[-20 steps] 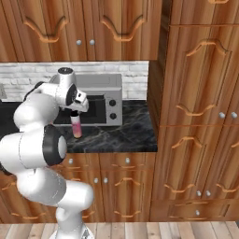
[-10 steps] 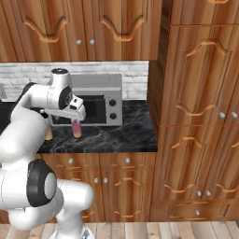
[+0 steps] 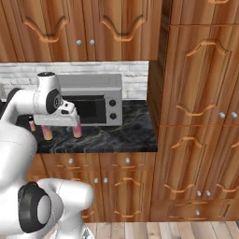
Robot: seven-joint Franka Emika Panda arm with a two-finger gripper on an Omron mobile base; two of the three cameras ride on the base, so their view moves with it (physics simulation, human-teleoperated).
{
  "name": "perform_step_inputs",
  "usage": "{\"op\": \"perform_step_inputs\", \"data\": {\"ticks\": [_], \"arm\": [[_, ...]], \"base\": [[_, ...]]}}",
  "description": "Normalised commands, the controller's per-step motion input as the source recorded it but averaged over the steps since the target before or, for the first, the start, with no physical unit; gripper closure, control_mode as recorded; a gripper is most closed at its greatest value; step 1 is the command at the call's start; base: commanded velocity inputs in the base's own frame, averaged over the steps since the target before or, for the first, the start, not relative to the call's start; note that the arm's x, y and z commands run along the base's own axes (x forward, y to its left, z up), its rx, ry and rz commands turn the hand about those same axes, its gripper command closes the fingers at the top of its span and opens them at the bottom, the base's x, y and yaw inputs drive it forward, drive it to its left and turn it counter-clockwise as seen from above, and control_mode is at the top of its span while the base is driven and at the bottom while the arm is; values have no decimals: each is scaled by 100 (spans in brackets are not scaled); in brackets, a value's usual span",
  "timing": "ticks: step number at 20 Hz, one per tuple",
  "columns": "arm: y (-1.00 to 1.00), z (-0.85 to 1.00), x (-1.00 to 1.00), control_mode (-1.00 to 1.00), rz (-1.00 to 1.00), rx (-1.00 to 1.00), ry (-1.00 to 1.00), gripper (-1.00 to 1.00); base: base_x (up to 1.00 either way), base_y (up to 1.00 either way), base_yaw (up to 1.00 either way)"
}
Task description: Place the large bottle from the dining counter next to the other large bottle outside the sink, and place the small bottle from the dining counter next to the other small bottle inside the sink.
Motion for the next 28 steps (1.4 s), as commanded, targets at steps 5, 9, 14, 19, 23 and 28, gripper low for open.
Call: {"op": "perform_step_inputs", "data": {"ticks": [5, 9, 14, 19, 23, 28], "arm": [[0, 0, 0, -100, 0, 0, 0, -100], [0, 0, 0, 100, 0, 0, 0, -100], [0, 0, 0, 100, 0, 0, 0, -100], [0, 0, 0, 100, 0, 0, 0, -100], [0, 0, 0, 100, 0, 0, 0, -100], [0, 0, 0, 100, 0, 0, 0, -100]], "base": [[0, 0, 0], [-48, 6, 0], [-100, 40, 0], [-34, 63, 43], [0, 28, 100], [0, 11, 100]]}}
